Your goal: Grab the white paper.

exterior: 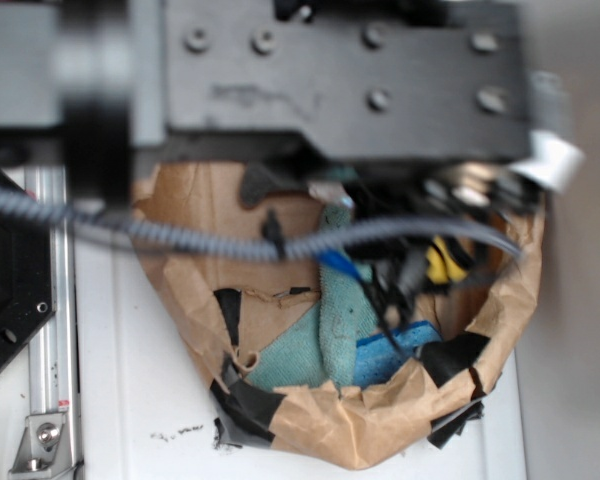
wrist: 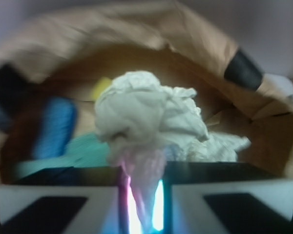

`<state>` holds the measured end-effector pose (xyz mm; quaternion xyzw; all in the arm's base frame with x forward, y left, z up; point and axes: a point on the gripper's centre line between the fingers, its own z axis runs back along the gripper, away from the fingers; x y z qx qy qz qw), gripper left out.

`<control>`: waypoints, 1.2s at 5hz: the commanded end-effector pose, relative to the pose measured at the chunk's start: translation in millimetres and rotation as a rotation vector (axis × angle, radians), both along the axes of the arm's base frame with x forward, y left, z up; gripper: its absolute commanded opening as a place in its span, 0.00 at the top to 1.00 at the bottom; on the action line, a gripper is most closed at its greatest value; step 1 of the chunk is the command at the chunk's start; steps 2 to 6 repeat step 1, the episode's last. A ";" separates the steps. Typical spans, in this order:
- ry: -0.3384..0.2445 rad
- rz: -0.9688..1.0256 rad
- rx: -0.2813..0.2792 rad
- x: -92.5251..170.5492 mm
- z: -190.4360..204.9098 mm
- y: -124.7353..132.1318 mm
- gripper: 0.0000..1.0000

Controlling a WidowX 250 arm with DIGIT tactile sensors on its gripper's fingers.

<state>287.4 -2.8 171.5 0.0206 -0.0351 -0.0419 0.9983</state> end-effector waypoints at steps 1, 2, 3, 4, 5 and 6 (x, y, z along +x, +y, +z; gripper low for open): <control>-0.052 -0.118 0.046 -17.6 9.5 -24.7 1.00; -0.052 -0.118 0.046 -17.6 9.5 -24.7 1.00; -0.052 -0.118 0.046 -17.6 9.5 -24.7 1.00; -0.052 -0.118 0.046 -17.6 9.5 -24.7 1.00; -0.052 -0.118 0.046 -17.6 9.5 -24.7 1.00; -0.052 -0.118 0.046 -17.6 9.5 -24.7 1.00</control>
